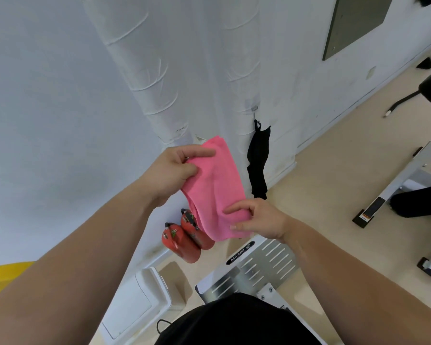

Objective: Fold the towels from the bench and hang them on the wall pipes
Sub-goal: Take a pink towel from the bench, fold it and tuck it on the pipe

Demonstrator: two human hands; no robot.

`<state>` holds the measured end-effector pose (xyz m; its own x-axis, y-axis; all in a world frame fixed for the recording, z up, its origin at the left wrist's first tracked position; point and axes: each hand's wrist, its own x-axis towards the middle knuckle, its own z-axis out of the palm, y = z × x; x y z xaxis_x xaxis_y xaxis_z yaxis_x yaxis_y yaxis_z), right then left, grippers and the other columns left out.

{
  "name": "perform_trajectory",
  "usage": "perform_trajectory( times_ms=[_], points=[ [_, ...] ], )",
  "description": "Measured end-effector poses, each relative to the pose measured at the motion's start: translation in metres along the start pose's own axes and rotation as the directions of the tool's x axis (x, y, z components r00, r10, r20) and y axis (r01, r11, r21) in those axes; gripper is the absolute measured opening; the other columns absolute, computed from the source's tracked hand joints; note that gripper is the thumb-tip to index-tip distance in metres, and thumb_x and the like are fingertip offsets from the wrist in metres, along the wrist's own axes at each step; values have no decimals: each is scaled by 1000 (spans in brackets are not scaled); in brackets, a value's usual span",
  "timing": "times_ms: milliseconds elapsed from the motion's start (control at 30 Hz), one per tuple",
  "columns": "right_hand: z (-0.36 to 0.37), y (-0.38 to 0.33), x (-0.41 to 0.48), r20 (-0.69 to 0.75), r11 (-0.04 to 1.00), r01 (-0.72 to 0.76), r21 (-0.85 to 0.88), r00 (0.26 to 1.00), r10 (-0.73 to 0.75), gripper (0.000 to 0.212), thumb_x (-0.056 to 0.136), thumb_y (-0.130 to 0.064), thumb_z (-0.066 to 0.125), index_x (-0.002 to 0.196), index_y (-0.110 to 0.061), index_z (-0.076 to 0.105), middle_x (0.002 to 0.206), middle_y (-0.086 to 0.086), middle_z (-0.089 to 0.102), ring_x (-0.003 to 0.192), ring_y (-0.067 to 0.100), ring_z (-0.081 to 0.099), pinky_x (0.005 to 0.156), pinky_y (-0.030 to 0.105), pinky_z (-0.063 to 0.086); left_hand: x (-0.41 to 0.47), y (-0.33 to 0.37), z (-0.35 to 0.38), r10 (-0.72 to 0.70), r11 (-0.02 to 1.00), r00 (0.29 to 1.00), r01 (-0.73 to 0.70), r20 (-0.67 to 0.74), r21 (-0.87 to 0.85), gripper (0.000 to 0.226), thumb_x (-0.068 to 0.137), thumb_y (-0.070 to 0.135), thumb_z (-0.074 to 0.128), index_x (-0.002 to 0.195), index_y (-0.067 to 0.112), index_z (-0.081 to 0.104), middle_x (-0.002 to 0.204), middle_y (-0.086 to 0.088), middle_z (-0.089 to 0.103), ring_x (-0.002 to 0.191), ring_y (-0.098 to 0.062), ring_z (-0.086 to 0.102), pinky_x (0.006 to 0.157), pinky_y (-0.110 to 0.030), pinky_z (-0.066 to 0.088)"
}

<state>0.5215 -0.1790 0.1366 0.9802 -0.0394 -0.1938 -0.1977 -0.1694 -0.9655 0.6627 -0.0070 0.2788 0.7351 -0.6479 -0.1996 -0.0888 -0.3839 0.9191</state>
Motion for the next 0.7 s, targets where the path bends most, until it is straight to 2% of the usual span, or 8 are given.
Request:
perform_trajectory(
  times_ms=[100, 233, 300, 400, 467, 533, 633, 700],
  points=[
    [-2, 15, 1, -24, 989, -39, -141, 999, 36, 37, 76, -6, 84, 99, -34, 74, 113, -17, 67, 105, -4, 60, 93, 16, 46, 0, -11, -11, -7, 1000, 994, 5, -112, -22, 62, 85, -18, 43, 116, 26, 75, 130, -1, 68, 100, -14, 66, 78, -21, 52],
    [-12, 33, -5, -155, 977, -64, -205, 987, 32, 32, 76, 10, 66, 78, -22, 71, 88, -9, 70, 78, -9, 60, 76, 14, 43, -3, -39, -25, -20, 1000, 976, 23, -216, 9, 66, 84, -19, 43, 112, 32, 75, 134, 5, 64, 110, -14, 64, 82, -20, 52],
    [-19, 40, -11, -190, 980, -73, -182, 981, 38, 32, 79, 11, 62, 80, -19, 71, 90, -5, 69, 78, -2, 60, 71, 13, 45, -8, -60, -30, -37, 998, 964, 51, -264, 46, 68, 83, -19, 43, 113, 34, 73, 135, 5, 62, 115, -19, 62, 87, -25, 51],
    [-28, 52, -17, -194, 980, -136, -148, 975, 106, 28, 84, 9, 62, 82, -17, 72, 92, 13, 71, 71, 18, 60, 65, 26, 52, -17, -88, -31, -81, 995, 946, 95, -313, 30, 66, 85, -19, 41, 119, 30, 70, 137, 2, 59, 119, -21, 60, 85, -21, 50],
    [-29, 58, -20, -199, 971, -175, -162, 970, 141, 29, 85, 7, 64, 79, -20, 74, 92, 16, 72, 65, 16, 58, 61, 27, 52, -22, -100, -31, -95, 993, 936, 111, -338, 27, 65, 85, -19, 41, 122, 27, 69, 139, 0, 59, 119, -22, 59, 85, -21, 49],
    [-26, 62, -23, -227, 963, -209, -171, 959, 168, 30, 84, 5, 65, 79, -23, 76, 93, 12, 74, 66, 13, 57, 65, 28, 50, -26, -107, -30, -105, 992, 930, 124, -352, 31, 64, 85, -18, 42, 124, 24, 69, 138, 0, 58, 117, -21, 59, 85, -23, 49],
    [-19, 61, -27, -287, 969, -237, -74, 935, 207, 19, 79, -1, 77, 83, -20, 77, 92, 15, 72, 74, 15, 59, 71, 27, 51, -29, -115, -24, -118, 991, 931, 133, -345, 23, 63, 85, -17, 46, 128, 23, 68, 137, 0, 59, 106, -17, 63, 78, -20, 51],
    [-15, 57, -28, -320, 970, -243, -16, 920, 225, 21, 75, -1, 82, 85, -18, 74, 92, 9, 69, 74, 14, 60, 67, 23, 52, -31, -120, -20, -111, 991, 936, 128, -333, 28, 63, 85, -17, 49, 130, 24, 66, 138, 1, 58, 103, -14, 65, 76, -19, 52]
  ],
)
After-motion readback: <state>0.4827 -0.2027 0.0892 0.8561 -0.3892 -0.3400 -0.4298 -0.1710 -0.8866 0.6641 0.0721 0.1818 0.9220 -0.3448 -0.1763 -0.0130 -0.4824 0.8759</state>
